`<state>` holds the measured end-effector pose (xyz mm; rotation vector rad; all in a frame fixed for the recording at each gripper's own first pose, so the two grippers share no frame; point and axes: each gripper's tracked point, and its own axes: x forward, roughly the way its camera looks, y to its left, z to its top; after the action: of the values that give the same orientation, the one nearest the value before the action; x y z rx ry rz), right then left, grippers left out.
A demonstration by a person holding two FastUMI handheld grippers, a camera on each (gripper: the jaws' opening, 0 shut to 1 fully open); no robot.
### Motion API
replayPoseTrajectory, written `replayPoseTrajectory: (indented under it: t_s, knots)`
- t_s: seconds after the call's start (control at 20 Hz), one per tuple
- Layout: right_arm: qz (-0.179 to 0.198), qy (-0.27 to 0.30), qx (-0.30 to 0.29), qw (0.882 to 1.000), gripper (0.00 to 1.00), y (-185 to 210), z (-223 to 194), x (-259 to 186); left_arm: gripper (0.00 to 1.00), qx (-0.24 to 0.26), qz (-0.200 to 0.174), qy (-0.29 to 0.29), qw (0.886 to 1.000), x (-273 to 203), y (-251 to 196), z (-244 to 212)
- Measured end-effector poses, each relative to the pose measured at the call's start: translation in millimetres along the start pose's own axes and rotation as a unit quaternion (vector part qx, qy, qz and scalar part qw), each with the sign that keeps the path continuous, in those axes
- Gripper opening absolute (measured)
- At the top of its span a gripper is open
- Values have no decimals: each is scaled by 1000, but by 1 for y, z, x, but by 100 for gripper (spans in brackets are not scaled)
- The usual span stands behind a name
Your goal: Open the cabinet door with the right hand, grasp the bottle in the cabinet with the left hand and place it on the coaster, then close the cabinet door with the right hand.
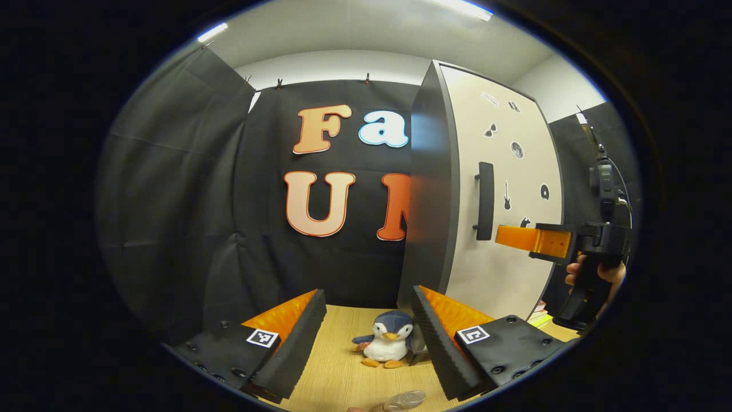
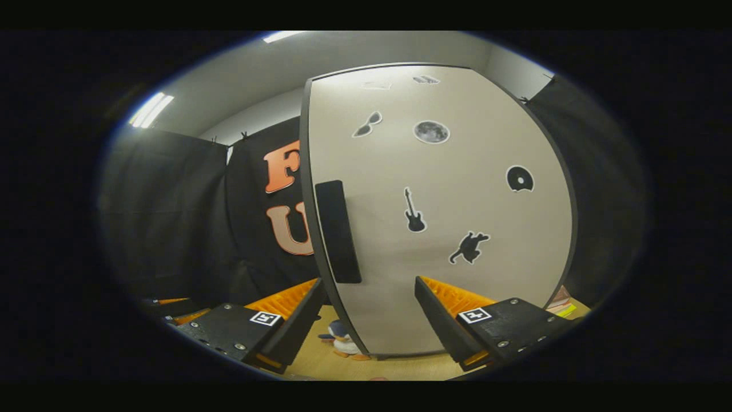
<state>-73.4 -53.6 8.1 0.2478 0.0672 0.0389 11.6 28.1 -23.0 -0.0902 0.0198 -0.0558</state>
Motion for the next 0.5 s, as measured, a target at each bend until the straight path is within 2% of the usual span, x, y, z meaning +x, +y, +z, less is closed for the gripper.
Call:
replayPoseTrajectory:
  t_s: [0.25,0.35,0.4,0.5]
  knots:
    - [-2,-7,-38,999,96,-13,10,-56,98,-2,7,-6,1000,-18,-20,7]
    - [0,-11,-61,998,100,-17,13,-80,98,-4,10,-9,1000,-28,-29,11]
    - [0,-13,-72,997,96,-19,15,-91,98,-5,12,-11,1000,-33,-34,13]
    - [-3,-17,-89,996,97,-25,16,-114,98,-7,17,-17,1000,-45,-42,17]
